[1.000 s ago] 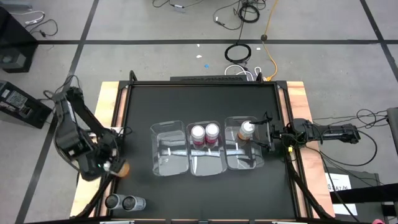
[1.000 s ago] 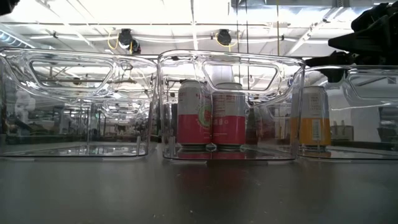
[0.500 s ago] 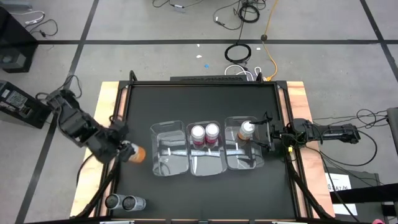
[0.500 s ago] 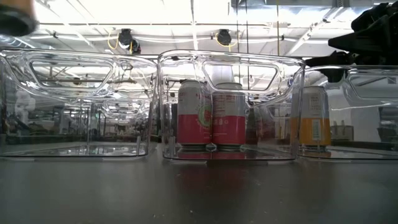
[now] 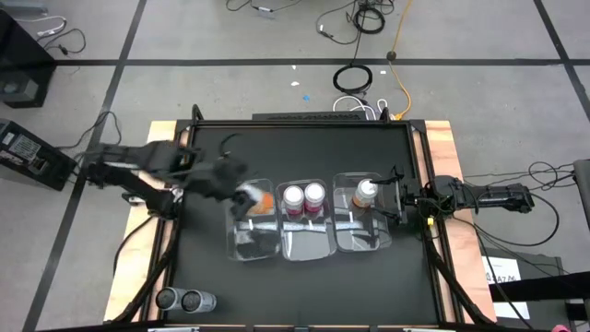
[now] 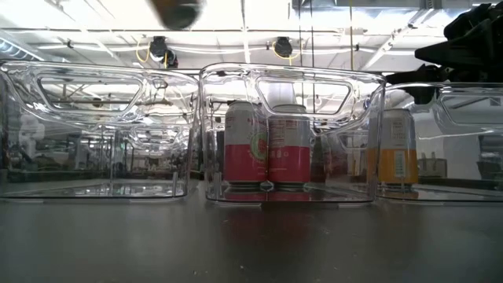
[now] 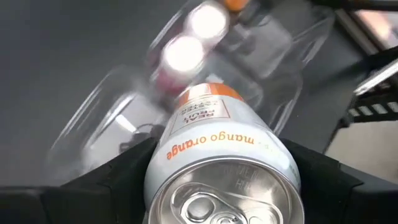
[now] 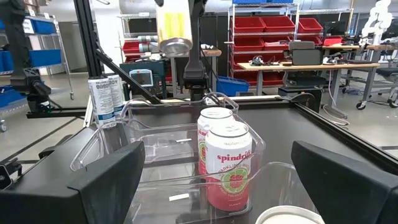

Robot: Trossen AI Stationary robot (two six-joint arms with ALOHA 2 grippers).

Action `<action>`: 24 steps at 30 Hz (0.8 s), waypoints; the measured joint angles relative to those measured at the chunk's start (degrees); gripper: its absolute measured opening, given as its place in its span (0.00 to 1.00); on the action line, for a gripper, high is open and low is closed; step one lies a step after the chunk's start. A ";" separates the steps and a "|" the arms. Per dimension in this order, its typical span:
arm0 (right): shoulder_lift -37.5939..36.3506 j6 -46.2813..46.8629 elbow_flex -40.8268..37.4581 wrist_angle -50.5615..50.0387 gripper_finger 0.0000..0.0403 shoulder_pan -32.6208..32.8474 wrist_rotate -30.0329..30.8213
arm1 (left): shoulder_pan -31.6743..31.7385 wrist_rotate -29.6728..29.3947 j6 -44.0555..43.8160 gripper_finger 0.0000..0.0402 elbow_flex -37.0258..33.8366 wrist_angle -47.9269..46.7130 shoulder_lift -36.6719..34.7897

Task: Sort soda cans
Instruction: Put the orange soda can into the right transparent bin

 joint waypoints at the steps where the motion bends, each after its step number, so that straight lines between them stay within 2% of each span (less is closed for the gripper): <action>1: 0.02 0.01 0.00 0.00 0.99 0.01 0.00 | 1.88 1.71 2.51 0.76 1.42 1.81 1.96; 5: 0.01 0.00 -0.01 0.00 0.99 0.00 0.00 | 8.00 7.51 11.23 0.76 7.03 8.19 9.97; 11: 0.00 0.00 0.00 0.00 0.99 0.01 0.00 | 13.26 11.40 20.55 0.76 16.96 14.40 21.92; 18: 0.02 0.01 0.00 0.00 0.99 0.01 0.00 | 15.73 12.81 25.89 0.76 27.57 17.83 34.70; 24: 0.02 0.01 0.00 0.00 0.99 0.01 -0.02 | 16.50 13.63 26.88 0.76 32.73 19.75 41.57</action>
